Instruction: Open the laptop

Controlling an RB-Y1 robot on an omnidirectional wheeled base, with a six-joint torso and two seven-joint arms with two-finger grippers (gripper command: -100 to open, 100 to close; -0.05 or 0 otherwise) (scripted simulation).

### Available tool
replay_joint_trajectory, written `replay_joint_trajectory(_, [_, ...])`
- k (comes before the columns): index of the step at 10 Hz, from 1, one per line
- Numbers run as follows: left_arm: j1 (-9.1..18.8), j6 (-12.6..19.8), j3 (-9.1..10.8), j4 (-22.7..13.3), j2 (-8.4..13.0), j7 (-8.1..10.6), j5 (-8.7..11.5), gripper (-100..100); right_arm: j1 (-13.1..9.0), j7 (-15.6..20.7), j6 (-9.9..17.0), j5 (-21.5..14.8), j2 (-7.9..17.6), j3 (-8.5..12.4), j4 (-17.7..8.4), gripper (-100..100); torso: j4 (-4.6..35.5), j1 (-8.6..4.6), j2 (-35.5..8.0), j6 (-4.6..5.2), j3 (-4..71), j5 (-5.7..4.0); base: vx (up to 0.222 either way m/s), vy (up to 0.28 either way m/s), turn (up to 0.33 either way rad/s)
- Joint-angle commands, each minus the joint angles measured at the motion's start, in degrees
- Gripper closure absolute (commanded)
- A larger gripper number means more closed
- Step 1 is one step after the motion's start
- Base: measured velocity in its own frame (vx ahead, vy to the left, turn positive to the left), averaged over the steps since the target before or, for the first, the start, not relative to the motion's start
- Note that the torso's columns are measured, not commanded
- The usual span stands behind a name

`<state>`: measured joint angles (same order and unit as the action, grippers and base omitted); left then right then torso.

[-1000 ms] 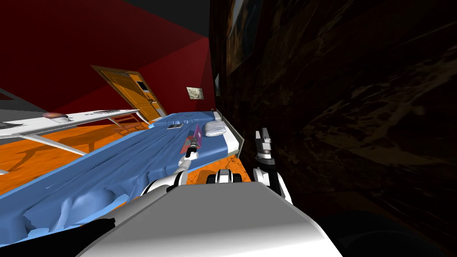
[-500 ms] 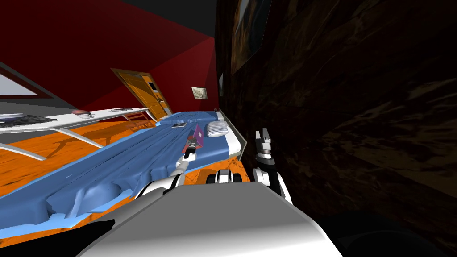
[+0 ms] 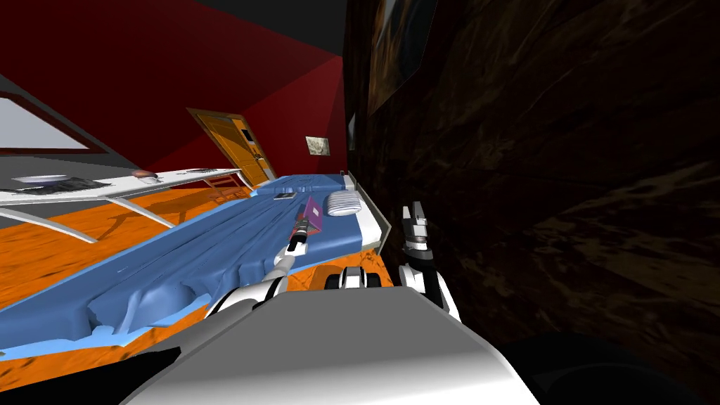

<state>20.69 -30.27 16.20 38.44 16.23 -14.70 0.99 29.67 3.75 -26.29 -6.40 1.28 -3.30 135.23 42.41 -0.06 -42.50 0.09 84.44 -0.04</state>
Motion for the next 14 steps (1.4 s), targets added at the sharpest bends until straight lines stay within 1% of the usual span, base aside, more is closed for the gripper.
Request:
replay_joint_trajectory(1, [-1.16, -0.68, -2.56, 0.85, 1.42, 4.33, -0.39, 100, 0.02, 0.0, 0.0, 0.0, 0.0, 0.0, 0.0, 0, -0.01, -0.02, 0.11, -0.22, 0.06, -0.05, 0.073, -0.041, 0.157])
replay_joint_trajectory(2, [-1.16, -0.68, -2.56, 0.85, 1.42, 5.74, -0.39, 100, 0.01, 0.0, 0.0, 0.0, 0.0, 0.0, 0.0, 0, -0.02, -0.04, 0.16, -0.08, 0.1, -0.04, 0.033, -0.018, 0.002])
replay_joint_trajectory(3, [-2.42, -1.28, -5.05, 1.59, 2.86, 7.48, -0.78, 100, 0.0, 0.0, 0.0, 0.0, 0.0, 0.0, 0.0, 0, -0.01, -0.02, 0.08, 0.04, 0.05, -0.01, 0.064, -0.043, 0.174])
replay_joint_trajectory(4, [-2.42, -1.28, -5.05, 1.59, 2.86, 9.05, -0.78, 100, 0.02, 0.0, 0.0, 0.0, 0.0, 0.0, 0.0, 0, -0.03, -0.07, 0.12, -0.15, 0.07, -0.03, 0.069, -0.045, 0.155])
replay_joint_trajectory(5, [-2.42, -1.28, -5.05, 1.59, 2.86, 10.67, -0.78, 100, 0.01, 0.0, 0.0, 0.0, 0.0, 0.0, 0.0, 0, -0.03, -0.03, 0.11, -0.09, 0.07, -0.03, 0.032, -0.015, 0.015])
replay_joint_trajectory(6, [-3.68, -1.88, -7.55, 2.34, 4.29, 12.28, -1.17, 100, 0.0, 0.0, 0.0, 0.0, 0.0, 0.0, 0.0, 0, -0.01, 0.03, 0.04, 0.0, 0.03, 0.0, 0.07, -0.024, 0.173])
replay_joint_trajectory(7, [-3.68, -1.88, -7.55, 2.34, 4.29, 13.91, -1.17, 100, 0.02, 0.0, 0.0, 0.0, 0.0, 0.0, 0.0, 0, -0.04, 0.03, 0.12, -0.17, 0.07, -0.01, 0.068, -0.042, 0.144])
replay_joint_trajectory(8, [-3.68, -1.88, -7.55, 2.34, 4.29, 15.55, -1.17, 100, 0.01, 0.0, 0.0, 0.0, 0.0, 0.0, 0.0, 0, -0.05, -0.02, 0.11, -0.1, 0.08, -0.02, 0.026, -0.024, 0.017])
replay_joint_trajectory(9, [-4.94, -2.47, -10.04, 3.08, 5.73, 17.17, -1.57, 100, 0.0, 0.0, 0.0, 0.0, 0.0, 0.0, 0.0, 0, -0.02, -0.01, 0.02, -0.01, 0.02, 0.0, 0.05, -0.036, 0.199])
replay_joint_trajectory(10, [-4.94, -2.47, -10.04, 3.08, 5.73, 18.68, -1.57, 100, 0.01, 0.0, 0.0, 0.0, 0.0, 0.0, 0.0, 0, -0.04, -0.02, 0.07, -0.18, 0.04, -0.02, 0.059, -0.047, 0.142])
replay_joint_trajectory(11, [-4.94, -2.47, -10.04, 3.08, 5.73, 20.28, -1.57, 100, 0.01, 0.0, 0.0, 0.0, 0.0, 0.0, 0.0, 0, -0.04, -0.03, 0.11, -0.09, 0.07, -0.03, 0.032, -0.022, 0.003])
replay_joint_trajectory(12, [-4.94, -2.47, -10.04, 3.08, 5.73, 20.9, -1.57, 100, 0.0, 0.0, 0.0, 0.0, 0.0, 0.0, 0.0, 0, -0.02, 0.01, 0.08, 0.0, 0.06, 0.0, 0.009, -0.002, -0.025])
replay_joint_trajectory(13, [-6.2, -3.07, -12.54, 3.83, 7.17, 23.07, -1.96, 100, 0.0, 0.0, 0.0, 0.0, 0.0, 0.0, 0.0, 0, -0.03, 0.05, 0.05, -0.02, 0.04, 0.02, 0.059, -0.038, 0.19])
replay_joint_trajectory(14, [-6.2, -3.07, -12.54, 3.83, 7.17, 24.5, -1.96, 100, 0.01, 0.0, 0.0, 0.0, 0.0, 0.0, 0.0, 0, -0.08, -0.04, 0.16, -0.21, 0.1, -0.02, 0.068, -0.053, 0.164])
